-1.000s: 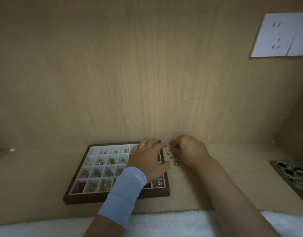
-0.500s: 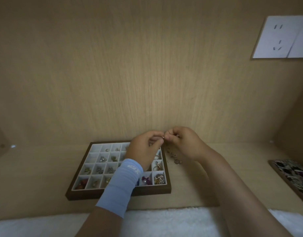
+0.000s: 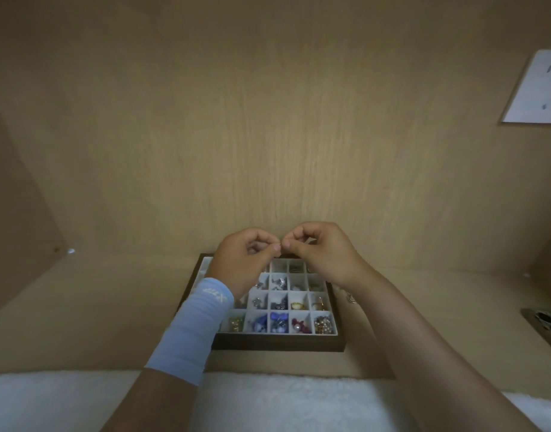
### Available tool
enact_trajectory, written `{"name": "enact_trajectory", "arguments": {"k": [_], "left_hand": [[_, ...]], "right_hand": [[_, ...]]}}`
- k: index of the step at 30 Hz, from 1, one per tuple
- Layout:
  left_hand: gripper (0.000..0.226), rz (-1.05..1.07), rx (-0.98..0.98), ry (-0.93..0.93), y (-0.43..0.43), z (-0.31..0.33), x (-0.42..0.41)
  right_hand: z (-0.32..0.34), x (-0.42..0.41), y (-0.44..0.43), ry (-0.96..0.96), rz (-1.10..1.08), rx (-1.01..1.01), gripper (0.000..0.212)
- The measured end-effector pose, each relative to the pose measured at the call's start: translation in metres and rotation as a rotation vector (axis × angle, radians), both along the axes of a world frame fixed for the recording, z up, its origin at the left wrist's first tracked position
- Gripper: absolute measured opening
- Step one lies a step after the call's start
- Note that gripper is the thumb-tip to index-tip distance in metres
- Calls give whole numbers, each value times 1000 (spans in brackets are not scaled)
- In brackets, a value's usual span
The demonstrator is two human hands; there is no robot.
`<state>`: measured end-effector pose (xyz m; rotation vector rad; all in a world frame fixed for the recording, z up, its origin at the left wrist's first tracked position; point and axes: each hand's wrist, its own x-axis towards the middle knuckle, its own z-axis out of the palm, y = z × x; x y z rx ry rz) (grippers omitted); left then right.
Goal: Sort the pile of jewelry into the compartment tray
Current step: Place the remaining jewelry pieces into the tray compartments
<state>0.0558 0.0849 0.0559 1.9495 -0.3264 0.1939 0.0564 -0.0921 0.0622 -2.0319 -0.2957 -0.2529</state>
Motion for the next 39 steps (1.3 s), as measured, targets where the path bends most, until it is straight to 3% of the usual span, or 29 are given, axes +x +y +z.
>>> {"name": "enact_trajectory", "arguments": {"k": [4,9,20,24,29,33,39], "left_hand": [[15,110,115,-5,46,-15,11],[28,212,450,-49,80,-35,20],[46,156,403,48,96,-50,30],[47,144,416,65,98,-52,31],[48,170,495,68,94,-48,28],[46,200,578,-38,79,-33,20],[34,-13,465,-125,8,-7,-8]], "right_hand": [[0,16,31,28,25,-126,7],[-3,37,62,75,55,-414,11],[-16,55,103,111,134,-727,16],[-15,52,101,103,138,-740,20],[3,34,64,63,48,-599,19],[14,7,5,85,-88,-507,14],[-5,-23,-72,229,-232,-618,15]]}}
